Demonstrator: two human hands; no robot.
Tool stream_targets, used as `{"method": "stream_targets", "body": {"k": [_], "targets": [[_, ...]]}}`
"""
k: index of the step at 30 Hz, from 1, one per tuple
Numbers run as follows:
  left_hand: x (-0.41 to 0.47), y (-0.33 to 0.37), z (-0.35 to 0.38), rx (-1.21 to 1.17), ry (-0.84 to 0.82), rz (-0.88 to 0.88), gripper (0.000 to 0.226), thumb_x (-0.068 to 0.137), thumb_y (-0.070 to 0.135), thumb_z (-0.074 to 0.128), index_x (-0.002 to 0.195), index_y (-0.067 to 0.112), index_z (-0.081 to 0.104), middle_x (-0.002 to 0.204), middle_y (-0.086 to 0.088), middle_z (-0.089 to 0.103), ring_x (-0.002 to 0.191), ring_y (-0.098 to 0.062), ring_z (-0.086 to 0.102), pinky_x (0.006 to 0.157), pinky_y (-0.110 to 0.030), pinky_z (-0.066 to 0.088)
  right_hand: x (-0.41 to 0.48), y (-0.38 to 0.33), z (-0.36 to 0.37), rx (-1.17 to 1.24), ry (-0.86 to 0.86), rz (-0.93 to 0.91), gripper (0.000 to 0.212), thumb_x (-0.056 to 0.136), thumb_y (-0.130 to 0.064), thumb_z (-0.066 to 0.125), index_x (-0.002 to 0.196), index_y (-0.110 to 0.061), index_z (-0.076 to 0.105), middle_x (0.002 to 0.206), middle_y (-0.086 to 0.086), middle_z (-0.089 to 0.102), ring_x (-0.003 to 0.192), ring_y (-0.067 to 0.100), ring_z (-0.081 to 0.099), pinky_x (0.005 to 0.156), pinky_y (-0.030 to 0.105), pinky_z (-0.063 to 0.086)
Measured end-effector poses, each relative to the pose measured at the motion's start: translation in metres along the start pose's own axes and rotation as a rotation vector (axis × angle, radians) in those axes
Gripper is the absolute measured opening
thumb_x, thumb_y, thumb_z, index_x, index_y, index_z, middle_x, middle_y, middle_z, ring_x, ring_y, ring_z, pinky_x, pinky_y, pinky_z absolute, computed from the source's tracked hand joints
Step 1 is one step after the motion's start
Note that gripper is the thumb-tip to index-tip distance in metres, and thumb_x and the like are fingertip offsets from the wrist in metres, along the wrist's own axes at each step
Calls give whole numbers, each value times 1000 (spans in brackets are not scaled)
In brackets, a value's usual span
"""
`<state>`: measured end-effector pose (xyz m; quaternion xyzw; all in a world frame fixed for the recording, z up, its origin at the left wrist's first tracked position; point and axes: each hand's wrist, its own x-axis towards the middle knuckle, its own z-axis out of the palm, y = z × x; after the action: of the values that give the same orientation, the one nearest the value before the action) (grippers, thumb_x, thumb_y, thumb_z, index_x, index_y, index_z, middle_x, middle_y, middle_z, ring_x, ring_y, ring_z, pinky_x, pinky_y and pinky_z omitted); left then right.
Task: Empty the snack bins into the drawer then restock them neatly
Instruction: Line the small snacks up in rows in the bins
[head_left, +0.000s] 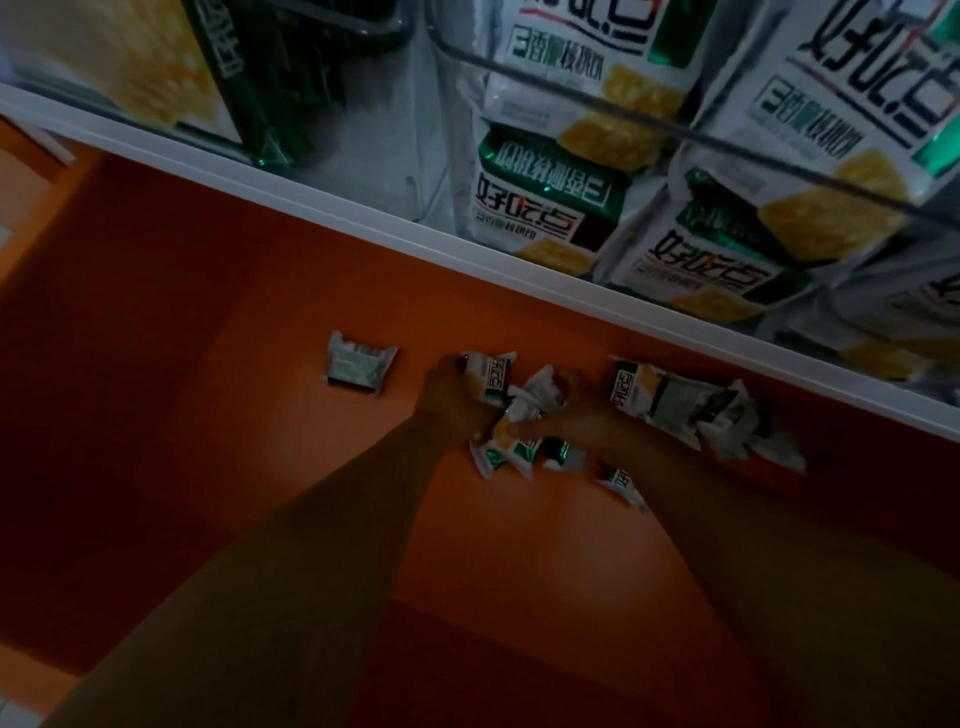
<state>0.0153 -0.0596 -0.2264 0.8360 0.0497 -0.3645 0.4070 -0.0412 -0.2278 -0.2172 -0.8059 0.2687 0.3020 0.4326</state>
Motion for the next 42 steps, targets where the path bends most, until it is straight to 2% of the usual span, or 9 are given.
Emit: {"method": "stream_targets", "body": {"k": [4,8,10,17,21,24,28,37,42], "targets": [[-13,12,0,-13,-131,-48,68,76,2,78,137,4,47,133,-16,57,117,-34,57,96,-43,51,-16,12,7,165,52,-72,64,70,-20,86,124,-12,52,112,-1,52,106,20,54,83,35,51],[-37,30,-1,-224,-255,-33,18,91,7,62,102,20,56,91,-5,58,85,-23,58,81,-38,50,-39,14,4,294,11,-50,71,75,-14,82,134,-17,42,125,-6,46,111,14,47,80,33,53],[-48,36,-1,-221,-256,59,8,96,20,60,102,21,66,100,-4,66,85,-14,61,84,-33,53,-51,15,0,329,47,-87,66,74,-15,83,130,-18,47,133,-2,51,118,17,50,81,27,48],[-108,64,-13,-191,-146,109,39,90,41,67,118,16,60,116,2,64,104,-18,61,84,-38,54,-140,2,-47,300,131,-153,73,75,-33,81,137,-21,43,131,-13,43,121,9,43,90,29,42],[-160,87,-4,-474,-312,-42,94,65,68,77,142,26,43,139,-12,53,117,-32,60,86,-46,58,-196,0,-64,362,134,-208,70,70,-33,84,130,-19,50,134,-2,55,114,13,57,84,23,48],[-202,105,2,-587,-341,57,69,77,51,75,133,20,51,117,-5,65,107,-29,66,89,-49,57,-244,-4,-76,396,171,-289,52,70,-26,84,112,-22,54,110,-4,66,87,3,67,61,13,50],[-248,125,2,-667,-240,118,38,93,34,62,126,19,51,119,-10,64,104,-30,65,95,-51,52,-300,-9,-93,444,224,-387,49,69,-24,84,110,-26,57,107,-7,68,89,5,69,71,20,55],[-340,169,-13,-612,-404,322,61,76,25,76,130,22,48,121,-5,67,102,-24,69,71,-41,61,-385,-32,-118,229,266,-502,74,76,-48,74,139,-41,37,133,-17,41,123,10,39,87,28,35],[-372,186,-20,-516,-343,344,98,71,23,82,147,24,22,132,-3,60,100,-19,68,65,-36,59,-415,-41,-122,222,248,-616,70,80,-44,72,140,-41,36,130,-18,40,112,2,41,67,4,35]]}}
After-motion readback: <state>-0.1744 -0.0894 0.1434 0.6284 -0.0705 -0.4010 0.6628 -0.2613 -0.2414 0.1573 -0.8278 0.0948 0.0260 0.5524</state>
